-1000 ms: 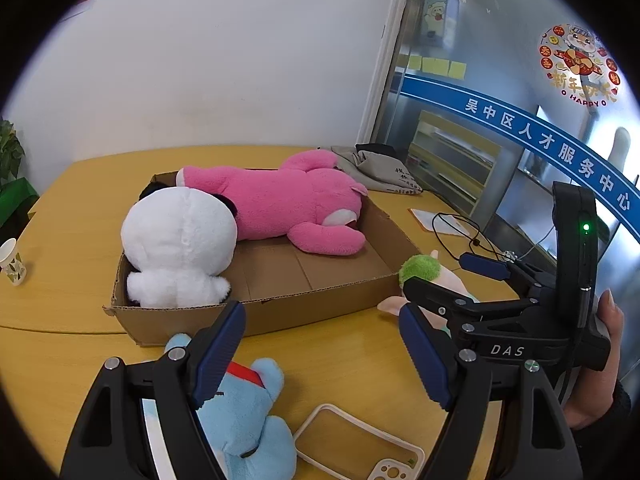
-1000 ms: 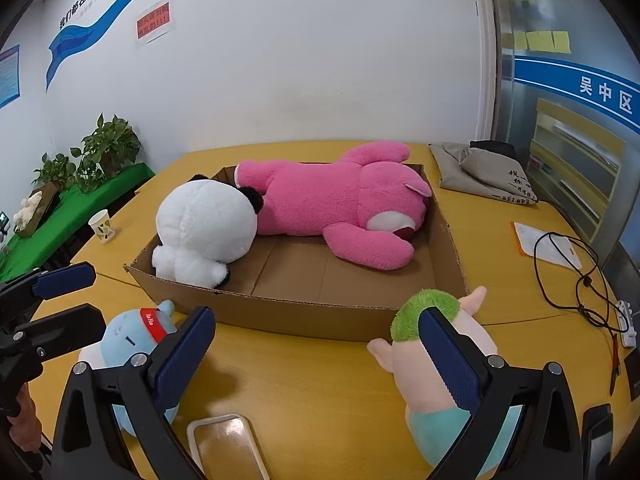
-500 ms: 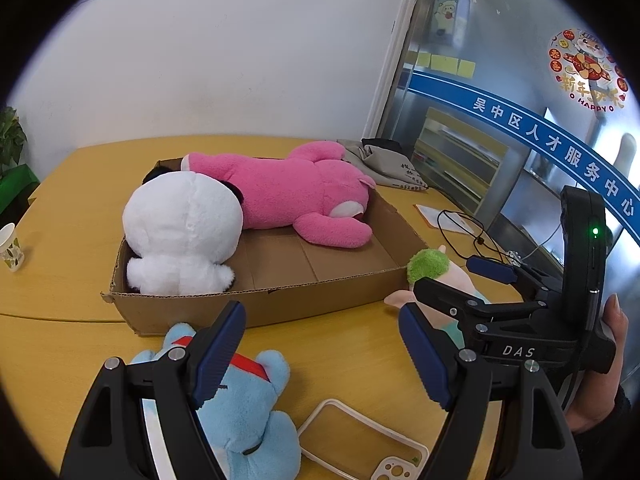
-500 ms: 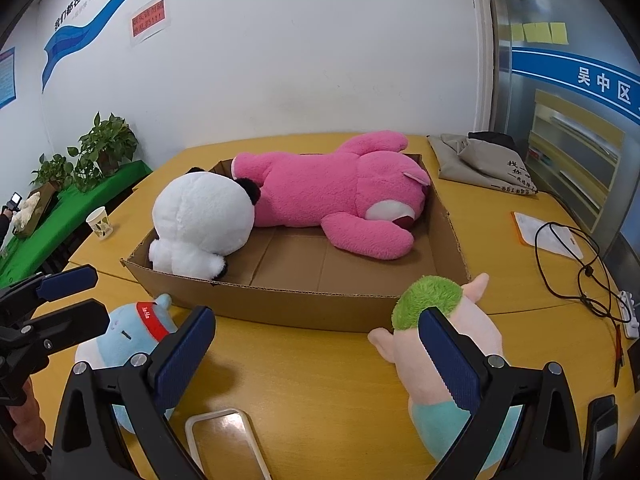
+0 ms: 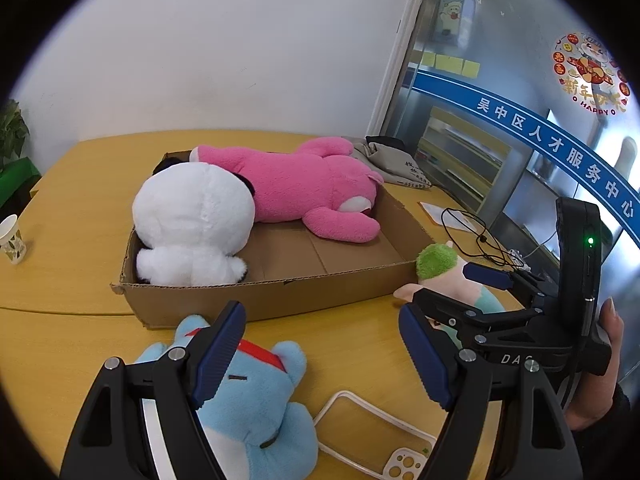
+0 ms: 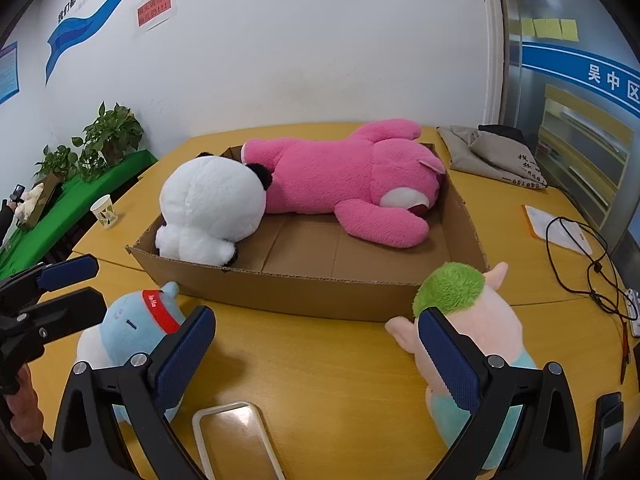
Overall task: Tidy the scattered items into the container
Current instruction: 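Withdraw both grippers and move them toward the light-blue headband bear, then close the left gripper on the blue bear while the right gripper grips it too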
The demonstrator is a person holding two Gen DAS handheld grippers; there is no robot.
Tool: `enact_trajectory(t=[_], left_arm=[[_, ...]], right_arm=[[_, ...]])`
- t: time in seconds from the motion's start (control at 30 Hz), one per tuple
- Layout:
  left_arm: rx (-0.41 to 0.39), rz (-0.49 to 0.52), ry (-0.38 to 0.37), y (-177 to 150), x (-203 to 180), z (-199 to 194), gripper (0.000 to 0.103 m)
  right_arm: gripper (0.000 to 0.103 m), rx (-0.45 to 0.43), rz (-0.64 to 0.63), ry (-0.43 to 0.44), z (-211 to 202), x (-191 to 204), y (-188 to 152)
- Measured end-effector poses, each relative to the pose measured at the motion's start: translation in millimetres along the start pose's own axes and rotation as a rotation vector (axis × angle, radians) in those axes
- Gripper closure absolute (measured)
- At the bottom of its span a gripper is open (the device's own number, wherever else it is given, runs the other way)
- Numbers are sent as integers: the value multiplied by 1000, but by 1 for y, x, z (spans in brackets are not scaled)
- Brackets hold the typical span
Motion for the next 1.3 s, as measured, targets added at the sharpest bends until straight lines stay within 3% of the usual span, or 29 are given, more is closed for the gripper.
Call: enact_trajectory(t=[0.2,0.7,0.77,0.87,1.03,1.23,1.3], left_arm=[[40,-11,-5,-10,16,4,24],[171,-96,-56,-56,93,21,24],[195,-113,-71,-63,103,29,24],[212,-110,-35,-67,111,35,24],[235,-87,-61,-68,110,41,25],[250,-116,-85,-69,117,41,25],[250,-115,-78,-69,116,41,26]], right_arm=[[0,27,-33,61,9,17,-10],[0,168,-157,428,42,109,-48],[0,184,-173,452,48,123,-53],[0,223,-210,481,60,143,-62],[0,280,-260,442,86,170,-74],[0,293,-245,518,100,183,-74],[6,305,-233,569,101,183,-75]])
Point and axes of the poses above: each gripper's, at about its wrist camera, not at the fingertips, and z roughly the way its jaws point, x to its left, y to its top, the point moved 6 cm from there along z, roughly the way its jaws point, and after that the axes turned 15 degrees about x, right-handed, at the moved point
